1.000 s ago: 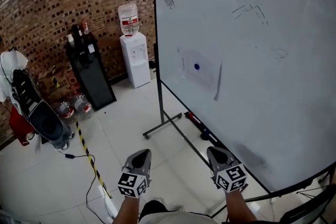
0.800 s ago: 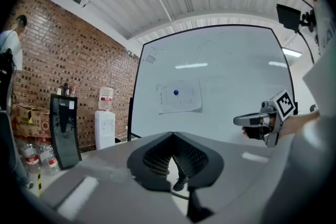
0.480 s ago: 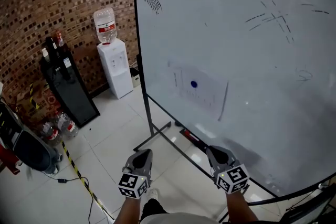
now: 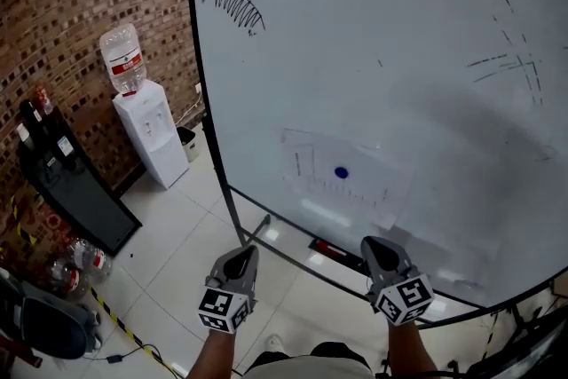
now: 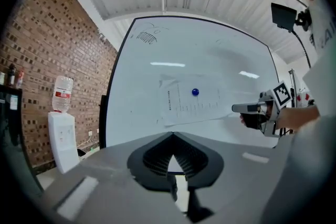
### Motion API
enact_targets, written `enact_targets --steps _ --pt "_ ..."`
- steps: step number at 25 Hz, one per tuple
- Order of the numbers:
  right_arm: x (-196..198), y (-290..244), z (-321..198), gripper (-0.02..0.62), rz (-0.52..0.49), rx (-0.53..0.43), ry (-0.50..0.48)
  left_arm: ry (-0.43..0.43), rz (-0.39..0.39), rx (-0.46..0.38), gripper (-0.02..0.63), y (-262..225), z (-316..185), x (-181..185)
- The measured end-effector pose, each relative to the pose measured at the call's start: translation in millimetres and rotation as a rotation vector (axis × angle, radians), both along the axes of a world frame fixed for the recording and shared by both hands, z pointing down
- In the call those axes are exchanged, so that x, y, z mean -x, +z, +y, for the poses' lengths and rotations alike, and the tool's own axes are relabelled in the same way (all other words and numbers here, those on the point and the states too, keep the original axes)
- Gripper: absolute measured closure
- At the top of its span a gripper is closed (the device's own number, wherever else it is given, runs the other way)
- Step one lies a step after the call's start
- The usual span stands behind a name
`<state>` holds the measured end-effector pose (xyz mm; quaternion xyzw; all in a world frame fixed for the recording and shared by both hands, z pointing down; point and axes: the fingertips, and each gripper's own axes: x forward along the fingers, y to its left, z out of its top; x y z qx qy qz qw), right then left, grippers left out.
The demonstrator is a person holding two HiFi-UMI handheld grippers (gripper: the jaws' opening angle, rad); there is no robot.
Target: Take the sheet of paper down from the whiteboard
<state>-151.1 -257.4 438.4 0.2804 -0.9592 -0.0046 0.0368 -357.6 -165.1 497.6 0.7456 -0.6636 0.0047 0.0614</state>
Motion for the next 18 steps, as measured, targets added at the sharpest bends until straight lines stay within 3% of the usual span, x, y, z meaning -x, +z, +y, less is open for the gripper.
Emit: enact_targets --steps 6,10,18 --pt "-21.1 -25.2 -13.2 0.589 -0.011 -0.038 0.13 0.154 0.007 -0.016 0.603 -9.8 -55.1 -13.6" --pt "-48.0 -42.8 -23.7 0.589 -0.031 -0.078 0.197 0.235 -0.012 -0.042 0.603 -23.3 -89.2 -41.8" --pt "-82.6 -41.8 -41.9 0.589 -0.029 -0.08 0.235 0.309 -0.047 -0.087 0.604 -50.1 -135.0 -86.0"
